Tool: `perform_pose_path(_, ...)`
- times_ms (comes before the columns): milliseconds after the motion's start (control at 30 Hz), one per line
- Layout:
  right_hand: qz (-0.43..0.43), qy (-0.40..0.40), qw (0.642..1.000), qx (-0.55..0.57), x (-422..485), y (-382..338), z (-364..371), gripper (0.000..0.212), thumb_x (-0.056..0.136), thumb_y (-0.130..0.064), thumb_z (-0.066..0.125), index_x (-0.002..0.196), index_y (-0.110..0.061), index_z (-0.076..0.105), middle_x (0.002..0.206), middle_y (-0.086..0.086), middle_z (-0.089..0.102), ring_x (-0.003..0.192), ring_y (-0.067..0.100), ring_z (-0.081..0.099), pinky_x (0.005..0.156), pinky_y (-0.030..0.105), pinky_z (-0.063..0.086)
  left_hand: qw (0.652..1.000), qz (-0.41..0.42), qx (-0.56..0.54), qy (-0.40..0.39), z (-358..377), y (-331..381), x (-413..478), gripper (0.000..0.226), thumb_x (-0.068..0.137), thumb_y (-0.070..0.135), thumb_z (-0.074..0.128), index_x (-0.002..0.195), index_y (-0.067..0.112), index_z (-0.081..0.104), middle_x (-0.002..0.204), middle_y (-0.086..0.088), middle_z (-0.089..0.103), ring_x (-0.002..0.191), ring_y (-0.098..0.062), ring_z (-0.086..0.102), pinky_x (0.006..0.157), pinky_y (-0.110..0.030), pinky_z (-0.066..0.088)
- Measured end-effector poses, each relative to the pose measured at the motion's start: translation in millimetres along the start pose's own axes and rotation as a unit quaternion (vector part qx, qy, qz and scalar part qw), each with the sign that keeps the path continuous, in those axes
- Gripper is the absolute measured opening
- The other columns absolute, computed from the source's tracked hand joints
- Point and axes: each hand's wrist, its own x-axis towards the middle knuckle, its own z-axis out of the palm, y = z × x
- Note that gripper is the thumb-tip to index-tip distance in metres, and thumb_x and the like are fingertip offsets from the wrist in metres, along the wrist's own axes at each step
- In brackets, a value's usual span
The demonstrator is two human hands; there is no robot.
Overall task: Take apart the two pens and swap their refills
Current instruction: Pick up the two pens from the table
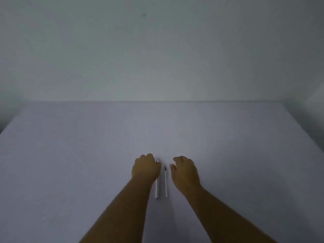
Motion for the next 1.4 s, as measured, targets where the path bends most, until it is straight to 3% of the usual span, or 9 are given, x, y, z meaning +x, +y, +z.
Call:
perform_pose_path(133, 0.016, 0.002, 0.999, 0.033, -4, 4, 17, 0.034, 0.093, -0.034, 0.046, 0.119, -0.015, 0.058, 0.12, 0.006, 0.06, 0.111, 0.023, 0.051, 0.094, 0.033, 0.044, 0.995, -0.067, -0.049, -0.056, 25, -10, -2, 0.036, 0.081, 0.041, 0.059, 0.097, 0.009, 0.061, 0.095, -0.008, 0.066, 0.086, -0.024, 0.063, 0.065, -0.028, 0.045)
perform_pose_path(267, 0.019, 0.005, 0.999, 0.044, -8, 4, 29, 0.027, 0.091, -0.032, 0.047, 0.109, -0.016, 0.061, 0.11, 0.005, 0.061, 0.104, 0.021, 0.051, 0.087, 0.031, 0.044, 0.989, -0.104, -0.089, -0.056, 43, -16, -2, 0.025, 0.08, 0.032, 0.061, 0.093, 0.01, 0.065, 0.063, 0.004, 0.052, 0.055, -0.011, 0.05, 0.044, -0.019, 0.034)
perform_pose_path(467, 0.04, 0.0, 0.992, 0.121, 0, -11, 22, 0.021, 0.092, -0.026, 0.048, 0.092, -0.011, 0.063, 0.093, 0.006, 0.064, 0.092, 0.021, 0.054, 0.077, 0.033, 0.047, 0.987, -0.093, -0.124, -0.033, 39, -20, -3, 0.017, 0.084, 0.03, 0.058, 0.076, 0.014, 0.06, 0.057, 0.004, 0.053, 0.048, -0.01, 0.052, 0.04, -0.019, 0.036)
perform_pose_path(633, 0.182, -0.053, 0.933, 0.305, 18, -29, 9, 0.03, 0.086, -0.039, 0.058, 0.088, -0.01, 0.066, 0.074, -0.004, 0.06, 0.064, 0.008, 0.053, 0.054, 0.018, 0.039, 0.991, -0.015, -0.136, 0.005, 33, -14, -14, 0.021, 0.084, 0.031, 0.059, 0.067, 0.02, 0.055, 0.056, 0.007, 0.054, 0.051, -0.008, 0.051, 0.047, -0.02, 0.039)
perform_pose_path(800, 0.234, -0.077, 0.9, 0.358, 28, -30, 3, 0.031, 0.086, -0.036, 0.06, 0.067, -0.012, 0.065, 0.059, -0.004, 0.059, 0.056, 0.01, 0.054, 0.06, 0.027, 0.043, 0.989, 0.039, -0.138, 0.019, 30, -12, -22, 0.018, 0.087, 0.031, 0.057, 0.074, 0.021, 0.052, 0.06, 0.011, 0.05, 0.055, -0.005, 0.046, 0.048, -0.018, 0.033)
perform_pose_path(933, 0.294, -0.022, 0.825, 0.482, 34, -23, -5, 0.032, 0.086, -0.028, 0.061, 0.056, -0.016, 0.062, 0.058, 0.001, 0.059, 0.053, 0.014, 0.053, 0.069, 0.037, 0.05, 0.992, 0.052, -0.119, -0.002, 27, -21, -23, 0.016, 0.086, 0.031, 0.058, 0.074, 0.02, 0.054, 0.067, 0.006, 0.056, 0.063, -0.013, 0.052, 0.055, -0.023, 0.04)
perform_pose_path(1033, 0.23, -0.052, 0.889, 0.393, 37, -6, -14, 0.024, 0.087, -0.028, 0.06, 0.077, -0.008, 0.068, 0.073, 0.007, 0.065, 0.066, 0.02, 0.057, 0.076, 0.04, 0.051, 0.991, 0.031, -0.134, -0.003, 29, -30, -26, 0.014, 0.084, 0.033, 0.061, 0.078, 0.021, 0.057, 0.071, 0.004, 0.059, 0.068, -0.014, 0.056, 0.06, -0.024, 0.045)
perform_pose_path(1133, 0.18, -0.088, 0.943, 0.265, 30, 6, -9, 0.021, 0.083, -0.025, 0.064, 0.096, -0.008, 0.066, 0.085, 0.006, 0.067, 0.073, 0.017, 0.058, 0.067, 0.028, 0.045, 0.986, 0.013, -0.166, 0.013, 29, -34, -25, 0.019, 0.084, 0.033, 0.063, 0.095, 0.018, 0.064, 0.079, 0.006, 0.06, 0.073, -0.01, 0.056, 0.066, -0.022, 0.043)
perform_pose_path(1400, 0.146, -0.09, 0.967, 0.191, 18, 12, 9, 0.018, 0.078, -0.02, 0.07, 0.09, -0.008, 0.065, 0.095, 0.011, 0.068, 0.087, 0.027, 0.063, 0.076, 0.035, 0.05, 0.984, 0.004, -0.175, 0.021, 27, -34, -22, 0.02, 0.084, 0.033, 0.062, 0.097, 0.018, 0.068, 0.076, 0.01, 0.061, 0.071, -0.008, 0.056, 0.066, -0.02, 0.041)
